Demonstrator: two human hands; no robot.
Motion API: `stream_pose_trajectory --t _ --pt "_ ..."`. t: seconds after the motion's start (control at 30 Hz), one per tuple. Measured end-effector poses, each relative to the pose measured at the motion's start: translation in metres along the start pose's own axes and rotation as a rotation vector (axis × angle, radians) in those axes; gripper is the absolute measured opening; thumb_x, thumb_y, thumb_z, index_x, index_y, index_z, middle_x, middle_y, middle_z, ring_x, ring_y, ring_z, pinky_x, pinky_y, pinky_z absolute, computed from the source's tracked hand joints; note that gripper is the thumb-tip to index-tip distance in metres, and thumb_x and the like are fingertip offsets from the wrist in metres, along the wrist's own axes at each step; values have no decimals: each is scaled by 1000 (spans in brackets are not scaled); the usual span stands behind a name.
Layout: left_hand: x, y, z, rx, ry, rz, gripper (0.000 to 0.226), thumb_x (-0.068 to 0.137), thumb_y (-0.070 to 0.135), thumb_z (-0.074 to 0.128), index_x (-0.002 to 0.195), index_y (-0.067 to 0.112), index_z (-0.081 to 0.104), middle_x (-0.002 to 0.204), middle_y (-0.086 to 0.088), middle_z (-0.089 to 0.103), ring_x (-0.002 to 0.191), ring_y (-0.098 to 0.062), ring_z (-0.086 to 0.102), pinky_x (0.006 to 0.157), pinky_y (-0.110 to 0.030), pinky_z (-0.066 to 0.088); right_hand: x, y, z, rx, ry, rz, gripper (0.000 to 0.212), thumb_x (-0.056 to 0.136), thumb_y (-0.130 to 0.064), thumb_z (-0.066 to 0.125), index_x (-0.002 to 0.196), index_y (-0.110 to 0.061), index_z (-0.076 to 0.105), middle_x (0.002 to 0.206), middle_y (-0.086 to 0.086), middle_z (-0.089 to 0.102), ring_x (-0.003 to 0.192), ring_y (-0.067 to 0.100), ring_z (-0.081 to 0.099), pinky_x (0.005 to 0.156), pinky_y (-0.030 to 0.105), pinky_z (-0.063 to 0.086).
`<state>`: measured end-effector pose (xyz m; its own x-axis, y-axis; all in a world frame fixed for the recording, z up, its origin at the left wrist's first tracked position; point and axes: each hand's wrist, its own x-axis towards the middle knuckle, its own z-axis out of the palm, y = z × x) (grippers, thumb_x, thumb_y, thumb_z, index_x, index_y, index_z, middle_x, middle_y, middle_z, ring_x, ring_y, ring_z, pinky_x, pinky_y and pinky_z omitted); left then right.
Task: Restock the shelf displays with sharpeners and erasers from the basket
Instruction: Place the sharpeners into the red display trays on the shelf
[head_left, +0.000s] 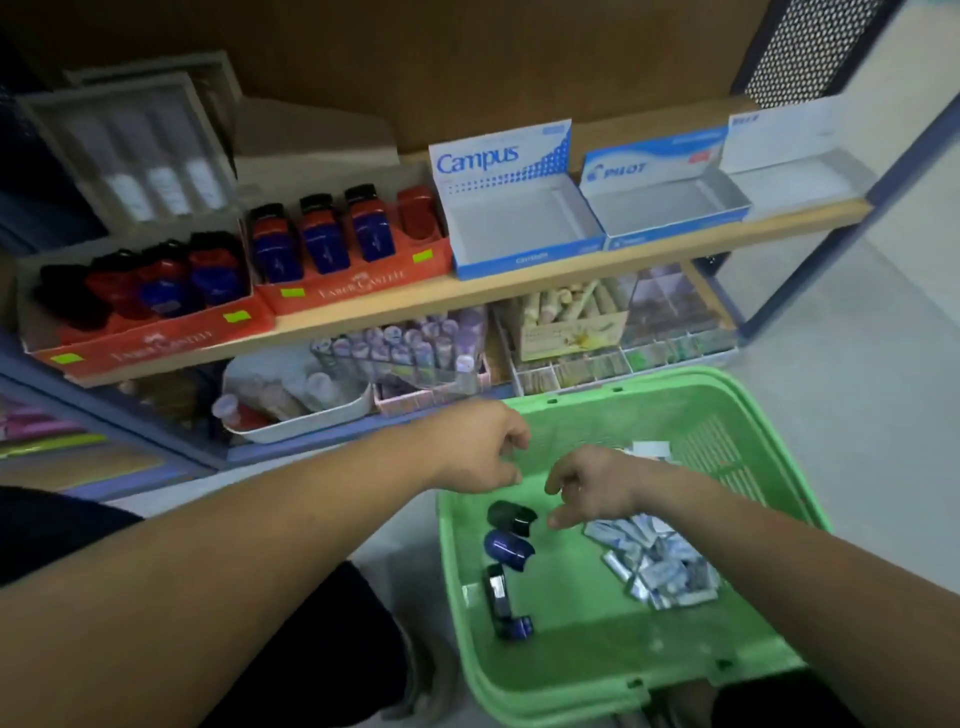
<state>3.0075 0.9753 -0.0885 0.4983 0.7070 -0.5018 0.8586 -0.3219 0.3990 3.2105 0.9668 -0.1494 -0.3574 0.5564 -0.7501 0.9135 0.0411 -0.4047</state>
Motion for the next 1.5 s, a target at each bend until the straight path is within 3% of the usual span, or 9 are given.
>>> stream_pose_trajectory --t 0.17,0.37,0.63,0.87,1.0,1.07,1.2,1.33,1.5 --pt "2 -7 49 217 -7 39 45 87 33 69 132 25 63 129 3 63 121 -21 55 100 -40 48 56 24 70 210 115 23 80 81 -40 82 149 -17 47 147 9 51 130 24 53 104 30 45" --pt "2 -13 55 284 2 55 39 88 36 65 127 36 63 124 12 67 114 -17 62 91 -38 53 110 29 111 -46 135 -59 90 68 -47 86 146 -29 43 132 5 50 124 30 49 101 42 49" --pt "11 -18 57 291 45 71 38 91 36 61 129 38 62 127 12 66 117 -15 61 92 -35 51 128 28 140 -381 168 -156 81 78 -37 78 147 -40 35 146 5 34 123 29 43 89 40 50" --pt "24 -12 76 349 -64 6 30 91 38 60 121 35 63 115 8 68 105 -21 65 78 -36 54 115 38 115 31 131 -43 49 76 -26 79 122 -26 64 110 3 66 99 27 68 78 30 54" --pt "29 -5 77 259 -47 -21 36 92 34 62 129 34 60 122 3 64 110 -24 63 81 -35 53 88 36 85 777 41 -4 34 81 -7 82 110 -15 67 72 4 63 53 19 57 53 30 57" --pt "28 -4 68 157 -9 -23 44 89 30 68 133 28 57 119 0 61 108 -22 60 87 -37 52 71 31 57 1000 -54 -68 39 82 -2 82 116 -11 67 75 10 64 55 18 59 57 32 59" --pt "19 -4 41 -139 151 -63 30 86 29 78 114 23 69 101 8 69 91 -13 64 77 -30 51 34 25 0 1092 -265 -156 47 85 -17 80 128 -16 64 95 10 70 68 15 62 66 30 59" --pt "-3 0 2 -313 148 -52 21 95 38 69 113 28 69 92 11 71 79 -6 65 70 -26 51 5 18 -28 1208 -238 -160 45 94 -42 63 124 -10 61 104 16 73 63 16 60 60 27 56" --pt "-42 -12 -48 -473 182 -97 16 98 44 63 107 31 63 97 5 72 89 -13 68 83 -35 56 -15 -21 -45 1219 -98 -190 47 105 -48 42 112 -3 53 73 15 67 35 13 31 41 23 24"
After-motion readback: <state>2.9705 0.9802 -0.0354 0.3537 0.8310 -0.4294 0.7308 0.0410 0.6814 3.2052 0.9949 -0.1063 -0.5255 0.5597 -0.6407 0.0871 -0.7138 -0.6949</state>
